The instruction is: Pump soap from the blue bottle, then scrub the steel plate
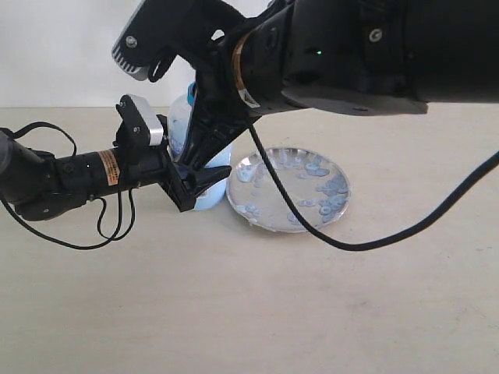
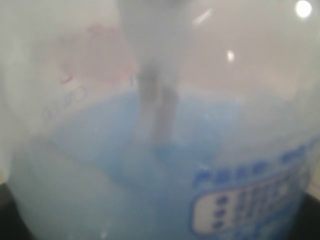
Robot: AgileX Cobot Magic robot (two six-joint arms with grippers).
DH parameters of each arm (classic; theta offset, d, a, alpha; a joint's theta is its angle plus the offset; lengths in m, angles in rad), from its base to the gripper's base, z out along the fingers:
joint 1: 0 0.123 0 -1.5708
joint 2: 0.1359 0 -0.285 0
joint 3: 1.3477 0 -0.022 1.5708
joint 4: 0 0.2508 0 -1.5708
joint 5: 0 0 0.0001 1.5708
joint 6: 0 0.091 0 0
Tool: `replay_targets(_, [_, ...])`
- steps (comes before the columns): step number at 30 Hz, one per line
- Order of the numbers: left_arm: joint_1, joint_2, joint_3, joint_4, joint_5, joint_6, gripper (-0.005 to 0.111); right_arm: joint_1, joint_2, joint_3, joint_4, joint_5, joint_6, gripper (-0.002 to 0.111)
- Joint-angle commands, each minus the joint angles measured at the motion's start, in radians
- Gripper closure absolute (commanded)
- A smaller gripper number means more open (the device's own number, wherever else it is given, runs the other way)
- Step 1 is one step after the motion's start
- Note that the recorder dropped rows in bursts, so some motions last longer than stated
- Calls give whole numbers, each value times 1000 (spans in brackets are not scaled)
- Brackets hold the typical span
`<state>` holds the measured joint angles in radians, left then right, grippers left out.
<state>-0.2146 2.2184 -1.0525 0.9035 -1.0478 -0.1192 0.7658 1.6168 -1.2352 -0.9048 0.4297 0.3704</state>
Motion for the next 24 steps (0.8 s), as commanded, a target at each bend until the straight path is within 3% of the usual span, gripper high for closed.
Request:
replay_targets(1, [-5,0,-1,10,9,7,103,1,-10,2,-22,-5,-2,108])
replay_targets(13, [-5,0,-1,10,9,7,103,1,11,2,-153,-55,80,108])
replay_targets(24, [-5,0,-1,10,9,7,103,-1,30,2,-252,8,181,108])
